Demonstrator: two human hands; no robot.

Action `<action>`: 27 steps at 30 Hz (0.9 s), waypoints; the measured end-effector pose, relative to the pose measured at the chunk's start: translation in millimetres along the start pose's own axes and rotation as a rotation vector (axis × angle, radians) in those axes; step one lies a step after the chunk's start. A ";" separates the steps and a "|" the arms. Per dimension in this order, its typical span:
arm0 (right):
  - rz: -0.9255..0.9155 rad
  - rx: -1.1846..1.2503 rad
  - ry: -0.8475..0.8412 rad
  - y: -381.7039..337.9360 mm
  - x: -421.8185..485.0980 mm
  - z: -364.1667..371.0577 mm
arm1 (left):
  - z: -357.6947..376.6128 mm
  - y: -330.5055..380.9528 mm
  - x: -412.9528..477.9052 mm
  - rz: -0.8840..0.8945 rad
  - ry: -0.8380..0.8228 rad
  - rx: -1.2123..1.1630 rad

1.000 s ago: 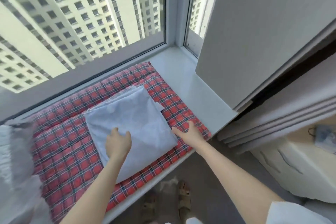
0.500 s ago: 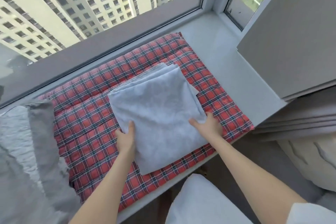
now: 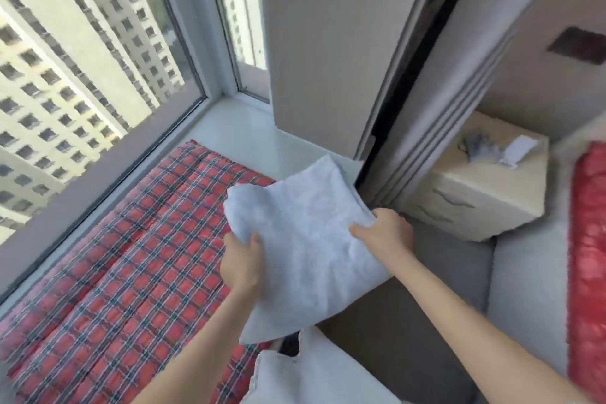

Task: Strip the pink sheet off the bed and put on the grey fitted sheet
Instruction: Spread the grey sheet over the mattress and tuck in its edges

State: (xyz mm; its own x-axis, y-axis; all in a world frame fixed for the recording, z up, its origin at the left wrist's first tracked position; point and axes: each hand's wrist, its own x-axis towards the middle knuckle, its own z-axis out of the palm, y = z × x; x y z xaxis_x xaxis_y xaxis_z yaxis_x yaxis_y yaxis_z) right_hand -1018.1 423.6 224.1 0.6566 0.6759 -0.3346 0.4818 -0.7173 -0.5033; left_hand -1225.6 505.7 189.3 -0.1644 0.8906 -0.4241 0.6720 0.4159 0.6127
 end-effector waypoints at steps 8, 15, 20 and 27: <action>0.351 0.068 0.533 207.9 -112.4 -165.6 | 170.8 118.9 -193.0 0.551 -0.412 0.143; 0.693 0.011 1.053 402.0 -294.2 -261.6 | 314.5 129.5 -458.7 0.928 -0.881 0.218; 0.787 -0.199 1.278 470.6 -406.4 -262.5 | 363.8 94.2 -598.1 1.134 -1.161 0.290; 1.079 -0.159 1.439 516.6 -478.3 -238.0 | 412.4 38.6 -706.4 1.207 -1.461 0.453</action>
State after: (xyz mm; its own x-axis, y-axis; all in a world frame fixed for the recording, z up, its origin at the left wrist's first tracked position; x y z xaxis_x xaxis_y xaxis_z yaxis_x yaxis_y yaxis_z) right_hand -945.1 -310.6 313.8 0.5794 -0.6476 0.4950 -0.4643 -0.7613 -0.4526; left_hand -785.8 -183.3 237.6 0.9206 -0.2873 -0.2645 0.1002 -0.4809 0.8710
